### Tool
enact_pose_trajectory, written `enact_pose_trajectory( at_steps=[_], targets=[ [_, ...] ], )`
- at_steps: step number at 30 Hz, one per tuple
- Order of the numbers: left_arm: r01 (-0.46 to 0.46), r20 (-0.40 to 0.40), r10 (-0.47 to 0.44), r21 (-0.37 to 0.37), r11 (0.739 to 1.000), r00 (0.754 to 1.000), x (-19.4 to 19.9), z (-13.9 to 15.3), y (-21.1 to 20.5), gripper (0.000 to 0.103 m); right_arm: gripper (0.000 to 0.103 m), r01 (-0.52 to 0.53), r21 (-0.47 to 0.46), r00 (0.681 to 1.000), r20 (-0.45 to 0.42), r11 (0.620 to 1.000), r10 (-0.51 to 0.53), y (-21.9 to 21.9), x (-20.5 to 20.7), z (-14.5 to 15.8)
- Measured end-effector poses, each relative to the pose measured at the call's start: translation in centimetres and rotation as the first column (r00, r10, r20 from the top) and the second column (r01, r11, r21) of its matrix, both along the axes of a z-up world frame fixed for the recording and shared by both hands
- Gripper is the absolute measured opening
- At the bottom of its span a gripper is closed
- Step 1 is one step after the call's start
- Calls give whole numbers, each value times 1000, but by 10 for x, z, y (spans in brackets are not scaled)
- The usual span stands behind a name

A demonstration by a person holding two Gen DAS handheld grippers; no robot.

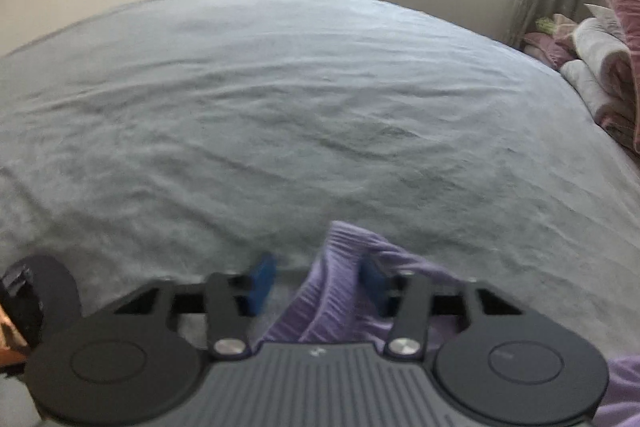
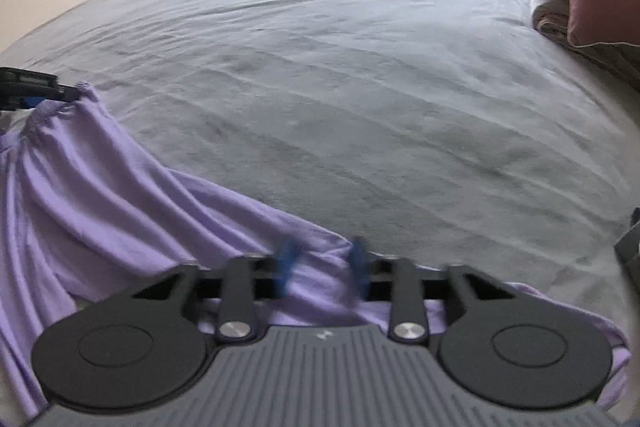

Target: Fold clothes

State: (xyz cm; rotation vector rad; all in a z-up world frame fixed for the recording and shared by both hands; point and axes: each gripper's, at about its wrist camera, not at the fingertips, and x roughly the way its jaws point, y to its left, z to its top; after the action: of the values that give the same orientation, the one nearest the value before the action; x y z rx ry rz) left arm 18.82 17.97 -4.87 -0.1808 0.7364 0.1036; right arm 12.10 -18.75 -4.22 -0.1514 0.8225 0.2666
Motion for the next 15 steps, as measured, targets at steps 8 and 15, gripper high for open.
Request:
enact_pose_trajectory(
  at_steps=[8, 15],
  targets=[
    [-65, 108, 67, -20, 998, 992, -5, 16, 1, 5, 1, 111, -32, 982, 157, 993, -105, 8, -3, 16],
    [-89, 158, 93, -33, 995, 983, 7, 14, -1, 5, 1, 198, -50, 945, 274, 979, -177, 7, 22, 25]
  ],
)
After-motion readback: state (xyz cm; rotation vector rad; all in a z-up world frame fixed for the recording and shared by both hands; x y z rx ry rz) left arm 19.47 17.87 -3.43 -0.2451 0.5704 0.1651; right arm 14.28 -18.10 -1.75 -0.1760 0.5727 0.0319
